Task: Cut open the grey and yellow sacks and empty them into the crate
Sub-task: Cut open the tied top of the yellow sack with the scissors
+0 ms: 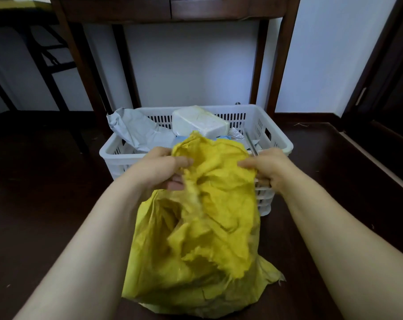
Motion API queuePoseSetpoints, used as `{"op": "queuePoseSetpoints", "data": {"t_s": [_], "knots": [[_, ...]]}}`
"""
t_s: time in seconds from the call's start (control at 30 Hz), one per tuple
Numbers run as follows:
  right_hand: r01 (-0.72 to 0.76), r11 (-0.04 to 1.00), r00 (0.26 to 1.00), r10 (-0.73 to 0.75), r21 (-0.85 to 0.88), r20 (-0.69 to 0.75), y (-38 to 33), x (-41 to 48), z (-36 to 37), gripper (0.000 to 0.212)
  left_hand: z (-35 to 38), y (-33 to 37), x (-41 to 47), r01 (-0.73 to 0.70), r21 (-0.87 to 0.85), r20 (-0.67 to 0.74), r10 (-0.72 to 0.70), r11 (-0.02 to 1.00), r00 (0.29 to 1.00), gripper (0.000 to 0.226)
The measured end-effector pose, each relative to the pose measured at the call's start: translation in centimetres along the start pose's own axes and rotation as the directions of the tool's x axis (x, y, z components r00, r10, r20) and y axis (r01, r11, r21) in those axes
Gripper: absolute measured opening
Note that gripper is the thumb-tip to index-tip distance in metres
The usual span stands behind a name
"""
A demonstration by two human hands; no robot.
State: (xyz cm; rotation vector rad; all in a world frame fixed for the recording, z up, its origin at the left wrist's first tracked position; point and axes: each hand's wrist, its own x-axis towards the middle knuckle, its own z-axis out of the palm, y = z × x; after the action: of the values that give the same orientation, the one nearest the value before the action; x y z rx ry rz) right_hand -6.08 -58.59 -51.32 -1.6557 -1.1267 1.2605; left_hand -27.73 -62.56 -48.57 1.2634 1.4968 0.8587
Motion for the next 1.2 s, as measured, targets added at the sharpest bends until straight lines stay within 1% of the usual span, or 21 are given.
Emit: {"op": "queuePoseSetpoints", "data": {"t_s": [0.07, 0.13, 0.17, 0.2, 0.23, 0.3, 0.37, 0.47, 0.53, 0.67, 0.73, 0.77, 0.8, 0.83, 0.9, 0.93, 0.97, 1.03, 1.1, 1.13, 1.2], "knots": [[0.03, 0.975, 0.997, -0.045, 0.221, 0.063, -2.0, -0.6, 0.6, 0.028, 1.1, -0.1, 0.0, -0.058, -0.066, 0.168, 0.068, 0.996, 0.983, 0.094], [0.099, 0.961, 0.983, -0.135, 0.258, 0.126, -3.5, -2.0, 1.6, 0.03, 2.4, 0.0, -0.2, -0.184, 0.097, 0.272, 0.152, 0.978, 0.95, 0.119], [0.141, 0.959, 0.972, -0.182, 0.246, 0.151, -3.9, -2.7, 2.2, 0.028, 3.1, -0.1, -0.1, -0.247, 0.183, 0.255, 0.196, 0.952, 0.947, 0.124], [0.175, 0.955, 0.96, -0.22, 0.241, 0.176, -4.1, -3.3, 2.6, 0.028, 3.7, -0.2, 0.0, -0.286, 0.269, 0.172, 0.246, 0.92, 0.954, 0.121], [0.193, 0.951, 0.946, -0.245, 0.242, 0.21, -4.4, -3.9, 2.9, 0.028, 4.2, -0.2, 0.1, -0.296, 0.356, 0.039, 0.302, 0.886, 0.952, 0.106], [0.221, 0.947, 0.918, -0.282, 0.232, 0.278, -5.1, -4.9, 3.0, 0.023, 4.7, -0.5, 0.3, -0.229, 0.545, -0.242, 0.413, 0.807, 0.878, 0.056], [0.283, 0.936, 0.909, -0.331, 0.21, 0.253, -6.0, -5.4, 2.0, 0.02, 3.9, -0.7, 0.5, -0.114, 0.602, -0.424, 0.437, 0.79, 0.793, 0.03], [0.397, 0.905, 0.901, -0.416, 0.156, 0.12, -6.4, -5.1, -0.3, 0.042, 1.2, -0.5, 0.6, -0.037, 0.586, -0.576, 0.448, 0.81, 0.683, 0.033], [0.397, 0.916, 0.904, -0.402, 0.062, 0.143, -5.8, -4.9, -1.2, 0.063, -0.2, -0.4, 0.7, -0.079, 0.572, -0.599, 0.481, 0.816, 0.64, 0.038], [0.317, 0.943, 0.879, -0.251, -0.102, 0.406, -5.0, -5.0, -0.4, 0.101, -1.1, -0.7, 0.8, -0.09, 0.409, -0.658, 0.362, 0.908, 0.661, 0.036], [0.312, 0.923, 0.881, -0.192, -0.224, 0.433, -4.9, -5.3, 1.4, 0.128, -1.0, -0.6, 0.9, -0.1, 0.382, -0.661, 0.347, 0.919, 0.665, 0.035], [0.316, 0.908, 0.895, -0.189, -0.276, 0.404, -4.7, -5.6, 2.6, 0.133, -0.9, -0.4, 1.0, -0.104, 0.358, -0.66, 0.33, 0.928, 0.676, 0.037], [0.33, 0.899, 0.912, -0.225, -0.289, 0.342, -4.4, -5.8, 3.7, 0.126, -0.8, -0.3, 1.0, -0.108, 0.321, -0.656, 0.303, 0.941, 0.691, 0.043], [0.344, 0.907, 0.925, -0.283, -0.243, 0.253, -4.2, -5.6, 4.5, 0.107, -0.6, -0.1, 0.8, -0.129, 0.261, -0.656, 0.274, 0.957, 0.704, 0.048], [0.348, 0.937, 0.937, -0.348, 0.014, 0.041, -4.1, -4.6, 4.8, 0.042, -0.6, 0.5, 0.4, -0.193, 0.009, -0.635, 0.155, 0.981, 0.757, 0.036], [0.341, 0.923, 0.94, -0.334, 0.18, -0.069, -4.3, -4.1, 4.4, 0.018, -0.6, 0.9, 0.0, -0.215, -0.184, -0.565, 0.076, 0.959, 0.821, 0.027], [0.328, 0.89, 0.943, -0.288, 0.318, -0.166, -4.4, -3.5, 3.9, 0.018, -0.6, 1.2, -0.4, -0.211, -0.349, -0.454, 0.032, 0.913, 0.89, 0.022], [0.342, 0.826, 0.927, -0.218, 0.448, -0.306, -4.3, -2.7, 3.0, 0.027, -0.7, 1.8, -1.2, -0.17, -0.476, -0.162, 0.104, 0.863, 0.981, 0.024], [0.377, 0.788, 0.905, -0.2, 0.487, -0.375, -4.4, -2.5, 2.7, 0.032, -0.7, 2.1, -1.4, -0.17, -0.466, 0.081, 0.233, 0.869, 0.969, 0.035], [0.368, 0.76, 0.917, -0.2, 0.536, -0.345, -4.7, -2.7, 2.6, 0.031, -0.6, 2.2, -1.5, -0.207, -0.463, 0.11, 0.287, 0.862, 0.951, 0.032], [0.284, 0.686, 0.954, -0.273, 0.67, -0.124, -5.4, -3.7, 2.7, 0.015, -0.2, 2.5, -1.6, -0.267, -0.48, 0.003, 0.306, 0.836, 0.952, 0.029]]}}
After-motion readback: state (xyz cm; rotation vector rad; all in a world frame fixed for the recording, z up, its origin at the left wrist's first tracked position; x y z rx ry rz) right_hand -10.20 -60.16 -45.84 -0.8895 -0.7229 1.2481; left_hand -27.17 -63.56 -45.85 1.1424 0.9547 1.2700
